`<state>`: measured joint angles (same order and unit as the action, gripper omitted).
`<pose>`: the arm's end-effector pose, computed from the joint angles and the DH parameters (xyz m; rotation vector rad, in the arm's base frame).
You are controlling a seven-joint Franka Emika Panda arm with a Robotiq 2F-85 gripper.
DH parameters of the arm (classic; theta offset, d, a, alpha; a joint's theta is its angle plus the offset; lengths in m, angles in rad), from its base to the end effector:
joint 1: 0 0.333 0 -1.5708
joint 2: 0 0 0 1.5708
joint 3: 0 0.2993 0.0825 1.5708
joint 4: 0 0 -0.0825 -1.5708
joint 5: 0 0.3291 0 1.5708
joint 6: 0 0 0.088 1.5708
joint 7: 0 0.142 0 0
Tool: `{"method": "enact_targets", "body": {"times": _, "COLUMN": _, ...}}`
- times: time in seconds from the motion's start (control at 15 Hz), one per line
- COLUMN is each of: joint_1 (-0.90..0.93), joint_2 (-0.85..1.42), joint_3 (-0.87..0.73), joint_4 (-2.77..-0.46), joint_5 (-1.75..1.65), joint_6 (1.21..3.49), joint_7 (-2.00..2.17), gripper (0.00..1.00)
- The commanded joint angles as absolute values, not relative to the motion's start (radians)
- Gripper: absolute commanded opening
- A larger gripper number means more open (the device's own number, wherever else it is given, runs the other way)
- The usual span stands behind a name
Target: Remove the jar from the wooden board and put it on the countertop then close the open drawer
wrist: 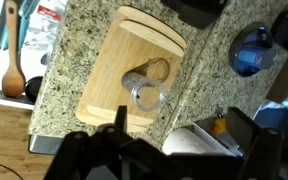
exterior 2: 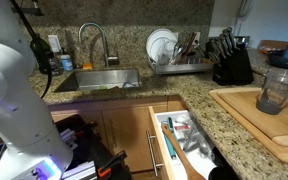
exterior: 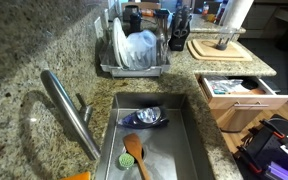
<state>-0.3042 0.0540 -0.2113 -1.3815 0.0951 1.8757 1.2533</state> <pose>0.4883 -0.2603 0.6636 -1.8017 2.2111 -0.5525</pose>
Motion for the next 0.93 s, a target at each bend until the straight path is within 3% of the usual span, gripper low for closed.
{"method": "enact_targets", "body": {"times": 0.0, "joint_1": -0.304, "joint_2": 0.104, "joint_3": -0.225, "joint_4": -1.336, "joint_5": 0.084, "joint_6": 1.881, "joint_7": 1.293, "gripper": 1.0}}
{"method": "enact_targets", "body": {"times": 0.27, "joint_1": -0.288, "joint_2": 0.125, "joint_3": -0.226, "joint_4": -1.351, "joint_5": 0.032, "joint_6": 1.929, "joint_7": 1.3, "gripper": 1.0}}
{"method": "enact_targets", "body": {"times": 0.6, "joint_1": -0.299, "joint_2": 0.432, "joint_3": -0.268, "joint_4": -1.126, "joint_5": -0.101, "joint_6": 1.995, "joint_7": 1.592, "gripper": 1.0}}
{"method": "enact_targets", "body": {"times": 0.87, "joint_1": -0.369, "joint_2": 0.642, "joint_3": -0.239, "joint_4": -0.919, "joint_5": 0.058, "joint_6": 1.78, "joint_7": 1.573, "gripper": 1.0}}
